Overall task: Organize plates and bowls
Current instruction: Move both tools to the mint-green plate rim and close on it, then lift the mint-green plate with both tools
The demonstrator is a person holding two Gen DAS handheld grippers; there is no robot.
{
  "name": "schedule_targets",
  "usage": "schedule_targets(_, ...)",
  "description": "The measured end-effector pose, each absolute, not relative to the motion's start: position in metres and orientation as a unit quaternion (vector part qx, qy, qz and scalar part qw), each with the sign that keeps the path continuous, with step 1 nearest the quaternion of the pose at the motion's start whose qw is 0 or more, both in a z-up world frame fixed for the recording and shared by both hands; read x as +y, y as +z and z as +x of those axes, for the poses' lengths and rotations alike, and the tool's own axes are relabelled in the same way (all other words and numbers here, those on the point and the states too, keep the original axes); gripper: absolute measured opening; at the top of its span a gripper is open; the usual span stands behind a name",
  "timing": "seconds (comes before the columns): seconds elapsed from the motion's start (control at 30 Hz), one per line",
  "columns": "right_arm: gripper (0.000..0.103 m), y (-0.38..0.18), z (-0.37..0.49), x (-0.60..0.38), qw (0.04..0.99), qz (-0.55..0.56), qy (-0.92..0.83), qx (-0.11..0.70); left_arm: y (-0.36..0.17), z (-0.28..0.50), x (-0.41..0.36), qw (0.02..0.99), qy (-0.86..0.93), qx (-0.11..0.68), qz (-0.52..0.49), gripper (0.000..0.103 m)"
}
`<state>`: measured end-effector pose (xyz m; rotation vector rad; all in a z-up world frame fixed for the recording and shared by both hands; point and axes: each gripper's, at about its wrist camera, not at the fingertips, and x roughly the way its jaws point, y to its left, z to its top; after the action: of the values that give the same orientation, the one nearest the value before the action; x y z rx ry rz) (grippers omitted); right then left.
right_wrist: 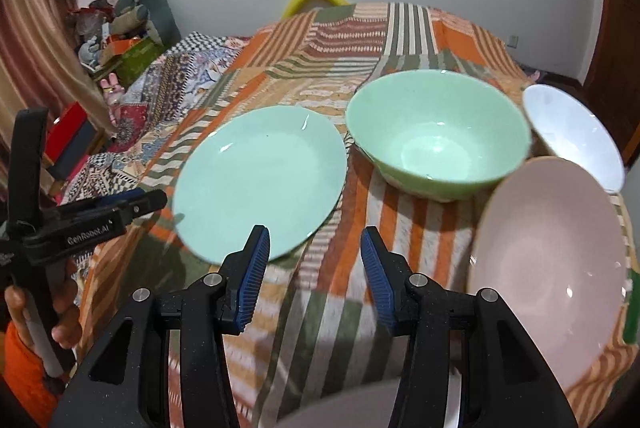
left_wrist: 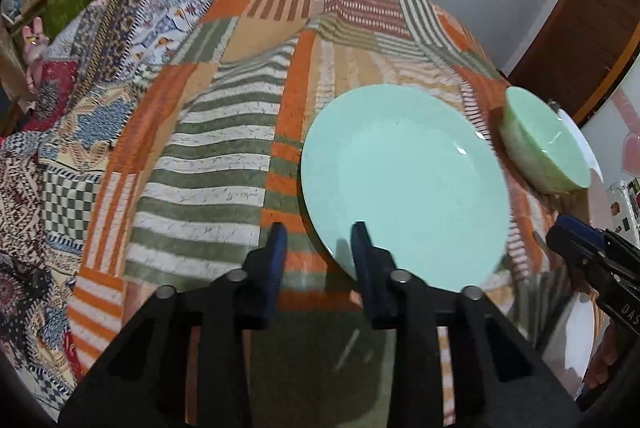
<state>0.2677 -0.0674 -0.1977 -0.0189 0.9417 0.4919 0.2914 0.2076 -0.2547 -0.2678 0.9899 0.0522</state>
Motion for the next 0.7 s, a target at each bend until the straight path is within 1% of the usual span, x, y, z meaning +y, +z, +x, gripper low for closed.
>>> schedule_targets(0.13,0.032,-0.209,0.280,-0.062,0.850,-0.012,0.234,0.472,-0.268,0.306,0.215,0.863,0.011,0.483,-0.148,0.024)
schedule_targets(0.2,0.029,-0.215,0.286,-0.059,0.844,-0.019,0.231,0.484,-0.270,0.310,0.217,0.861,0.002,0.483,-0.156,0.022)
schedule_targets(0.33,0.028,-0.221,0.296,-0.052,0.837,-0.028,0.229,0.497,-0.271,0.313,0.219,0.860,-0.011,0.483,-0.161,0.017)
schedule_targets(0.37,0.024,-0.222,0.299,-0.050,0.835,-0.029,0.230,0.499,-0.271,0.314,0.219,0.860,-0.011,0.484,-0.160,0.017)
schedule_targets(0.4,0.024,-0.223,0.300,-0.047,0.834,-0.032,0.228,0.502,-0.271,0.314,0.219,0.860,-0.011,0.484,-0.158,0.017)
schedule_targets(0.7,0.024,-0.224,0.289,-0.034,0.818,-0.063,0.252,0.513,-0.267,0.285,0.226,0.853,0.001,0.500,-0.148,0.017)
